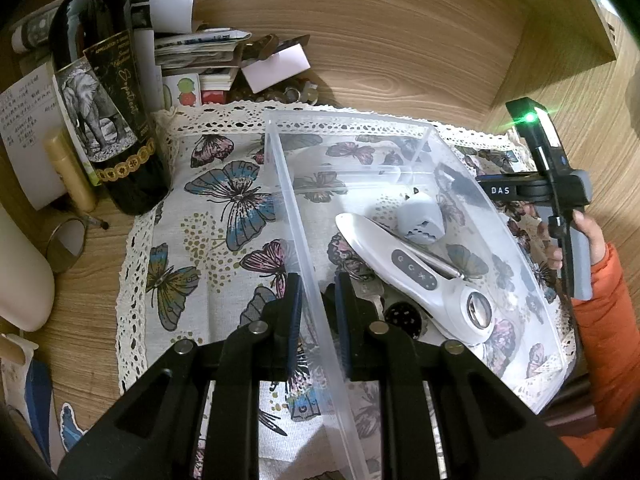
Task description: Organize rigid objects
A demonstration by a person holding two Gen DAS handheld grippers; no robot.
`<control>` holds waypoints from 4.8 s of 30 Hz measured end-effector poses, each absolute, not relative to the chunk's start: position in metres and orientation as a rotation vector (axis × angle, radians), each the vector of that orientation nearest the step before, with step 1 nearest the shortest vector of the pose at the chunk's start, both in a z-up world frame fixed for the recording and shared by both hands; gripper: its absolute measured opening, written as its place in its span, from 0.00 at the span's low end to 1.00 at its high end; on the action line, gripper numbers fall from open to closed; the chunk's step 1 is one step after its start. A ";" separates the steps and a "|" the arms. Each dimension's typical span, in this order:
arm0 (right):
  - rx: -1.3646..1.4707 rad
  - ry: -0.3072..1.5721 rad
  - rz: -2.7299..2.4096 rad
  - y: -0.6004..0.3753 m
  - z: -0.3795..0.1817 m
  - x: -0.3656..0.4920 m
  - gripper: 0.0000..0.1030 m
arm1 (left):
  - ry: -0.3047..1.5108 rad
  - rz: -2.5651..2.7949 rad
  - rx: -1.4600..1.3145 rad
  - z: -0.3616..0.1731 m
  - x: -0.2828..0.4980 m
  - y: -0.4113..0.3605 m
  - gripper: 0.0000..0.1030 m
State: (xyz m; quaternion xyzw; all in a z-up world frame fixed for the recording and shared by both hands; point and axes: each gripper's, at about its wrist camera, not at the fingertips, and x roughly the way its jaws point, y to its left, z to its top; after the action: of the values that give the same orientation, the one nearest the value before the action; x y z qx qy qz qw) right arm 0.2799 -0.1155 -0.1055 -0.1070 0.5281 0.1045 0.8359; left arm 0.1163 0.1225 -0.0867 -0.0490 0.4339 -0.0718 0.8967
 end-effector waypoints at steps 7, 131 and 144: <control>-0.254 1.072 0.236 -0.103 -0.093 0.260 0.21 | 0.899 -0.147 -0.099 -0.087 0.117 0.124 0.15; -0.130 0.406 0.416 -0.113 0.051 0.036 1.00 | 0.295 -0.030 0.003 0.028 0.005 0.057 0.99; -0.131 0.405 0.412 -0.114 0.051 0.036 1.00 | 0.290 -0.035 0.006 0.028 0.004 0.057 0.99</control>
State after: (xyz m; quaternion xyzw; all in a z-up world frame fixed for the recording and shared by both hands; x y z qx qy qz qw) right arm 0.0362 -0.1136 0.0513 -0.0646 0.1993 0.2030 0.9565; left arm 0.0044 0.0566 0.0279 0.0029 0.1446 -0.0172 0.9893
